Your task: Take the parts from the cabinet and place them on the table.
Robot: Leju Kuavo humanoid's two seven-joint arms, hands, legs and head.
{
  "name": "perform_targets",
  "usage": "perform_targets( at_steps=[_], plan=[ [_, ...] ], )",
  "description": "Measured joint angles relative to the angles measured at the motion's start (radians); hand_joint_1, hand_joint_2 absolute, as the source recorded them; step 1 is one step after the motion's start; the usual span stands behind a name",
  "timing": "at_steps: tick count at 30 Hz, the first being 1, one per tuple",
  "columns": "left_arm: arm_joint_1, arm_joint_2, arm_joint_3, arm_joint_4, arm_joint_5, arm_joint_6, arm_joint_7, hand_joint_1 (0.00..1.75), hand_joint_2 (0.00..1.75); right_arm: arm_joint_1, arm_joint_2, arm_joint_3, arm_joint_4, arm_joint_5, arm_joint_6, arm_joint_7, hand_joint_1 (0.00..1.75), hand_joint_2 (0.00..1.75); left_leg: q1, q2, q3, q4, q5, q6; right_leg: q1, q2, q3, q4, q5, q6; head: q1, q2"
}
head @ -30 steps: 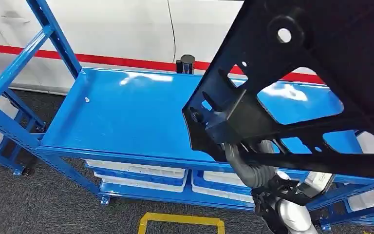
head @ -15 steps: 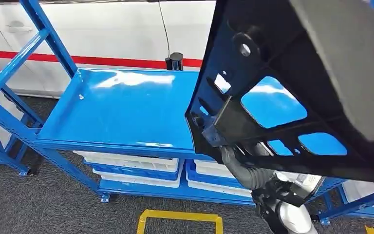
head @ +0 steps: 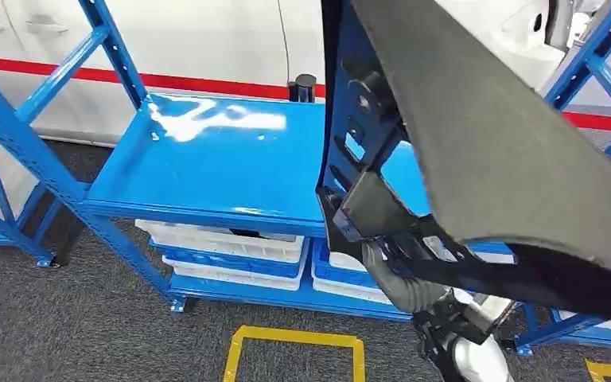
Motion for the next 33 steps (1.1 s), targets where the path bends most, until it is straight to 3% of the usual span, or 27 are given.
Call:
perform_targets(
  at_steps=[1,2,3,4,6,7,8,9,11,12,13,14,16,17,18,19,21,22,23,24,26,27,28,29,31,32,33],
  plan=[
    [0.000,0.000,0.000,0.000,0.000,0.000,0.000,0.00,1.75,0.005,0.000,-0.003,0.000,0.000,0.000,0.000,1.71,1.75,-0.002,0.001,-0.016,0.001,0.012,0.002,0.000,0.000,-0.027,0.092,-0.049,-0.004,-0.001,0.000],
    [0.000,0.000,0.000,0.000,-0.001,0.000,0.000,0.00,1.75,0.009,-0.001,-0.005,0.000,0.000,0.000,0.000,1.71,1.75,-0.003,0.002,-0.031,0.002,0.022,0.002,0.000,0.000,-0.041,0.156,-0.073,-0.001,0.000,0.000],
    [0.000,-0.001,0.000,0.000,-0.001,0.000,0.000,0.00,1.75,0.012,-0.002,-0.005,0.000,0.000,0.000,0.000,1.71,1.75,-0.004,0.002,-0.045,0.002,0.032,0.002,0.000,0.000,-0.038,0.185,-0.072,0.008,0.001,0.000],
    [0.001,-0.002,0.000,0.000,-0.002,0.000,0.000,0.00,1.75,0.014,-0.003,-0.006,0.000,0.000,0.000,0.000,1.71,1.75,-0.005,0.003,-0.057,0.002,0.041,0.001,0.000,0.000,-0.016,0.172,-0.057,0.018,0.001,0.000],
    [0.001,-0.003,0.000,0.000,-0.002,-0.001,0.000,0.00,1.75,0.014,-0.003,-0.006,0.000,0.003,0.000,0.000,1.71,1.75,-0.006,0.003,-0.083,0.006,0.061,-0.005,0.000,0.000,0.095,0.022,0.000,0.037,0.000,0.000],
    [0.001,-0.004,0.000,0.000,-0.003,-0.002,0.000,0.00,1.75,0.014,-0.003,-0.006,-0.002,0.008,0.000,-0.001,1.71,1.75,-0.006,0.003,-0.090,0.009,0.068,-0.009,0.001,0.000,0.155,-0.062,0.005,0.034,0.002,0.000],
    [0.001,-0.005,0.000,0.000,-0.003,-0.002,0.001,0.00,1.75,0.014,-0.002,-0.006,-0.006,0.015,0.000,0.000,1.71,1.75,-0.013,0.002,-0.099,0.015,0.073,-0.014,0.008,0.000,0.223,-0.153,-0.011,0.024,0.001,0.000],
    [0.001,-0.005,0.000,0.000,-0.003,-0.002,0.002,0.00,1.75,0.016,-0.002,-0.007,-0.010,0.022,0.000,-0.001,1.71,1.75,-0.012,0.003,-0.103,0.017,0.084,-0.020,0.009,0.001,0.224,-0.173,-0.018,0.013,-0.004,0.000],
    [0.001,-0.005,0.000,0.000,-0.004,-0.002,0.002,0.00,1.75,0.023,-0.002,-0.007,-0.013,0.036,0.002,0.002,1.71,1.75,-0.008,0.004,-0.104,0.014,0.100,-0.030,0.015,0.002,0.206,-0.164,-0.013,0.005,-0.002,0.000],
    [0.002,-0.005,0.000,0.000,-0.004,-0.002,0.002,0.00,1.75,0.028,-0.002,-0.008,-0.013,0.040,0.003,0.003,1.71,1.75,-0.009,0.002,-0.106,0.014,0.105,-0.037,0.010,0.001,0.201,-0.168,-0.004,-0.007,-0.003,0.000],
    [0.003,-0.002,0.000,0.000,-0.004,-0.002,0.002,0.00,1.75,0.031,-0.002,-0.007,-0.013,0.045,0.004,0.003,1.71,1.75,-0.003,-0.007,-0.116,0.026,0.085,-0.042,-0.002,-0.004,0.194,-0.170,0.007,-0.017,0.000,0.000],
    [0.004,-0.002,0.000,0.000,-0.005,-0.002,0.002,0.00,1.75,0.038,-0.002,-0.007,-0.013,0.052,0.006,0.005,1.71,1.75,-0.002,-0.008,-0.127,0.064,0.020,-0.051,0.000,-0.004,0.183,-0.170,0.017,-0.029,-0.007,0.000],
    [0.005,-0.004,0.000,0.000,-0.005,-0.002,0.002,0.00,1.75,0.057,-0.003,-0.007,-0.013,0.061,0.012,0.008,1.71,1.75,0.005,-0.008,-0.162,0.210,-0.107,-0.065,0.002,-0.007,0.161,-0.169,0.038,-0.036,-0.011,0.000],
    [0.005,-0.005,0.000,0.000,-0.005,-0.002,0.002,0.00,1.75,0.068,-0.005,-0.006,-0.010,0.063,0.018,0.008,1.71,1.75,0.009,-0.008,-0.175,0.281,-0.136,-0.070,0.003,-0.008,0.153,-0.168,0.048,-0.035,-0.011,0.000],
    [0.006,-0.005,0.000,0.000,-0.005,-0.002,0.002,0.00,1.75,0.078,-0.006,-0.006,-0.004,0.064,0.021,0.008,1.71,1.75,0.012,-0.008,-0.176,0.321,-0.134,-0.073,0.003,-0.009,0.141,-0.165,0.058,-0.033,-0.011,0.000],
    [0.007,-0.004,0.000,0.000,-0.005,-0.002,0.003,0.00,1.75,0.089,-0.007,-0.005,0.005,0.065,0.023,0.008,1.71,1.75,0.016,-0.007,-0.160,0.325,-0.105,-0.076,0.003,-0.009,0.125,-0.161,0.066,-0.028,-0.012,0.000],
    [0.007,-0.004,0.000,0.000,-0.004,-0.002,0.003,0.00,1.75,0.106,-0.010,-0.004,0.021,0.069,0.024,0.008,1.71,1.75,0.023,-0.007,-0.065,0.213,-0.039,-0.078,-0.002,-0.009,0.097,-0.147,0.077,-0.017,-0.012,0.000],
    [0.006,-0.004,0.000,0.000,-0.004,-0.002,0.003,0.00,1.75,0.110,-0.011,-0.003,0.025,0.070,0.026,0.009,1.71,1.75,0.026,-0.007,0.001,0.119,-0.028,-0.078,-0.004,-0.008,0.088,-0.139,0.080,-0.012,-0.012,0.000],
    [0.005,-0.004,0.000,0.000,-0.005,-0.002,0.003,0.00,1.75,0.113,-0.011,-0.003,0.029,0.071,0.029,0.011,1.71,1.75,0.025,-0.012,0.046,0.046,-0.058,-0.078,0.000,-0.009,0.078,-0.132,0.083,-0.007,-0.013,0.000],
    [0.005,-0.004,0.000,0.000,-0.005,-0.002,0.003,0.00,1.75,0.114,-0.012,-0.003,0.034,0.072,0.031,0.012,1.71,1.75,0.017,-0.017,0.058,0.022,-0.061,-0.073,0.003,-0.009,0.073,-0.129,0.090,0.003,-0.010,0.000],
    [0.007,-0.004,0.000,0.000,-0.005,-0.002,0.004,0.00,1.75,0.120,-0.013,0.000,0.042,0.072,0.034,0.013,1.71,1.75,0.010,-0.016,0.044,0.023,-0.061,-0.061,0.000,-0.011,0.064,-0.130,0.107,0.020,-0.012,0.000],
    [0.007,-0.004,0.000,0.000,-0.005,-0.002,0.004,0.00,1.75,0.124,-0.013,0.001,0.045,0.073,0.035,0.014,1.71,1.75,0.008,-0.014,0.038,0.019,-0.052,-0.048,0.001,-0.011,0.062,-0.132,0.115,0.027,-0.009,0.000],
    [0.008,-0.005,0.000,0.000,-0.005,-0.002,0.004,0.00,1.75,0.128,-0.015,0.002,0.048,0.073,0.036,0.014,1.71,1.75,0.015,-0.005,0.020,0.011,-0.035,-0.025,-0.004,-0.010,0.050,-0.120,0.103,0.028,-0.010,0.000],
    [0.007,-0.005,0.000,0.000,-0.005,-0.002,0.004,0.00,1.75,0.129,-0.016,0.003,0.050,0.073,0.037,0.014,1.71,1.75,0.012,-0.005,0.013,0.011,-0.028,-0.016,-0.002,-0.008,0.035,-0.095,0.067,0.020,-0.008,0.000],
    [0.008,-0.003,0.000,0.000,-0.005,-0.002,0.004,0.00,1.75,0.130,-0.016,0.007,0.056,0.074,0.037,0.018,1.71,1.75,0.008,-0.001,-0.018,0.011,-0.002,-0.003,-0.001,-0.007,-0.009,0.043,-0.048,-0.003,-0.002,0.000],
    [0.008,-0.003,0.000,0.000,-0.005,-0.002,0.004,0.00,1.75,0.131,-0.017,0.008,0.059,0.075,0.037,0.027,1.71,1.75,0.005,0.000,-0.034,0.012,0.011,-0.002,-0.001,-0.006,-0.022,0.113,-0.081,-0.004,-0.002,0.000],
    [0.008,-0.003,0.000,0.000,-0.005,-0.003,0.004,0.00,1.75,0.135,-0.017,0.008,0.064,0.076,0.041,0.037,1.71,1.75,0.003,0.001,-0.048,0.012,0.022,-0.001,-0.001,-0.005,-0.025,0.159,-0.090,0.002,-0.001,0.000]
  ],
)
